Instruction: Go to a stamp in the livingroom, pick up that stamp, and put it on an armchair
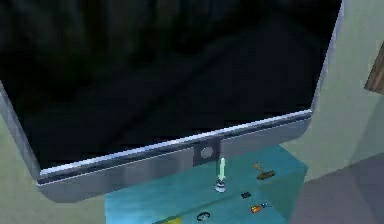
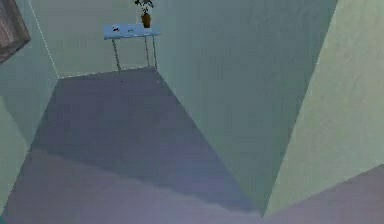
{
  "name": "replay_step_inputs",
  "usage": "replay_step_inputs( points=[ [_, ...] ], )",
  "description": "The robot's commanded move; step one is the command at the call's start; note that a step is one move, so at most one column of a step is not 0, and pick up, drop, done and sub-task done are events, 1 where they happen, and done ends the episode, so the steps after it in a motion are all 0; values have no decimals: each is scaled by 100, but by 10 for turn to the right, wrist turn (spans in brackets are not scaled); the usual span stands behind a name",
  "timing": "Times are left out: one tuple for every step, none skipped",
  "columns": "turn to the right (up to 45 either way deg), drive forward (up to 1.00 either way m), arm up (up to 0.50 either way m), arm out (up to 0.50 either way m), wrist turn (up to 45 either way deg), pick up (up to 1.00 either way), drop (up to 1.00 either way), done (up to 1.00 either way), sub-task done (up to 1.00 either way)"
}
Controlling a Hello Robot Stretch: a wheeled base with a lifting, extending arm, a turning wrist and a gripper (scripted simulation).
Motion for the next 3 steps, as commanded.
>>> replay_step_inputs(
  points=[
    [-450,0,0,0,0,0,0,0,0],
    [-210,0,0,0,0,0,0,0,0],
    [450,0,0,0,0,0,0,0,0]
  ],
)
